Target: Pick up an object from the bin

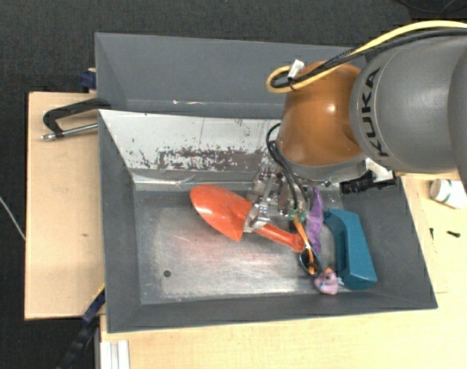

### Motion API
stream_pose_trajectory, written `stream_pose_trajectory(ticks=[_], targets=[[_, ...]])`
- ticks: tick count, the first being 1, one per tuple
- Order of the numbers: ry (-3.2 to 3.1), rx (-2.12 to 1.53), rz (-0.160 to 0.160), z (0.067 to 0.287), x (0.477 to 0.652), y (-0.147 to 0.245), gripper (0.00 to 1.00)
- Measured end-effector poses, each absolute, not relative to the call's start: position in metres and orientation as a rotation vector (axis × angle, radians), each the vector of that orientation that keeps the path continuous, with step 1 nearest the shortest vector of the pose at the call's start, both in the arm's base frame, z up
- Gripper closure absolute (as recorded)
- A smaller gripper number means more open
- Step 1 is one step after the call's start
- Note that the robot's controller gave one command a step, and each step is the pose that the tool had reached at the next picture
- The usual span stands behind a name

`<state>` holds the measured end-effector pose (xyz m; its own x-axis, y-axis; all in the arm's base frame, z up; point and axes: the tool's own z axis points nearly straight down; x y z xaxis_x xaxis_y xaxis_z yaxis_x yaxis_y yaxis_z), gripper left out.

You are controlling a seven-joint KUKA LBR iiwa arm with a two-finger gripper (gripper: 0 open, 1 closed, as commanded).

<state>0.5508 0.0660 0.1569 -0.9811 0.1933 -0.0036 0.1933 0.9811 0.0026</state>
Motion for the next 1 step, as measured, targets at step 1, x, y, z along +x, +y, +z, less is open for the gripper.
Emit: stream_pose_trajectory(ticks=[1], targets=[[3.123, 0.304, 0.004, 0.1671, 0.551, 0.0661, 1.0]])
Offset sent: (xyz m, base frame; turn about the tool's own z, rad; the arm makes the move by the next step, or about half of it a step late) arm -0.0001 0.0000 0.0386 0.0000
